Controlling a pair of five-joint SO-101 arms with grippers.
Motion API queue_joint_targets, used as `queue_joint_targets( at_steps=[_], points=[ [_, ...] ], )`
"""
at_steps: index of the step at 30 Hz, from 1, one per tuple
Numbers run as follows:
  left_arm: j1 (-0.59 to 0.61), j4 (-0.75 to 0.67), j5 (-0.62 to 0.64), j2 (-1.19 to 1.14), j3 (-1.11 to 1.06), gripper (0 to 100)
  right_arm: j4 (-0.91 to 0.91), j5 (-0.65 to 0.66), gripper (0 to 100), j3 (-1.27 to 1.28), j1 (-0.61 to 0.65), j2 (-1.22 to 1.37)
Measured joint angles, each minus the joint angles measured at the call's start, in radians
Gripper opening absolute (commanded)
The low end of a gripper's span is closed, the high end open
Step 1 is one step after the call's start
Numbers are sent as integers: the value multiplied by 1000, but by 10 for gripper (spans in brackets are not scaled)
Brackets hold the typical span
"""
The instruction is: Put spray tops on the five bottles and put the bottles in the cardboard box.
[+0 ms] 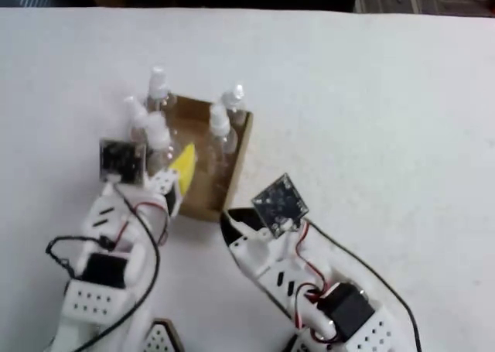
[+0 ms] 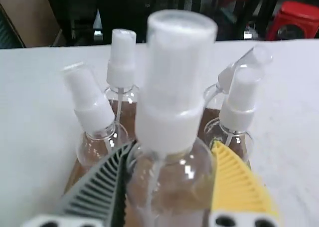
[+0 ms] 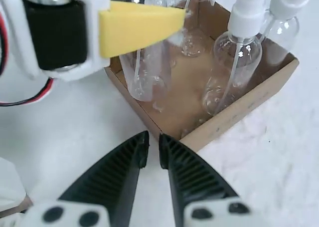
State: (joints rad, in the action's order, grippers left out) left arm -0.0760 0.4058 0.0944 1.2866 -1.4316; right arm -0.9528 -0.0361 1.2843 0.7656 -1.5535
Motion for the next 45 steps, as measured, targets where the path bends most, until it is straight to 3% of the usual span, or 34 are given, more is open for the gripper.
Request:
queue_joint_targets(
  at_steps=[6,15,45],
  points=[
    [5,-143,0,-219,20,21,0,0,16,0,0,0],
    [5,-367,0,-256,-95,21,0,0,16,0,0,0],
    [-25,-419,-57,-264,-109,21,0,0,16,0,0,0]
  ],
)
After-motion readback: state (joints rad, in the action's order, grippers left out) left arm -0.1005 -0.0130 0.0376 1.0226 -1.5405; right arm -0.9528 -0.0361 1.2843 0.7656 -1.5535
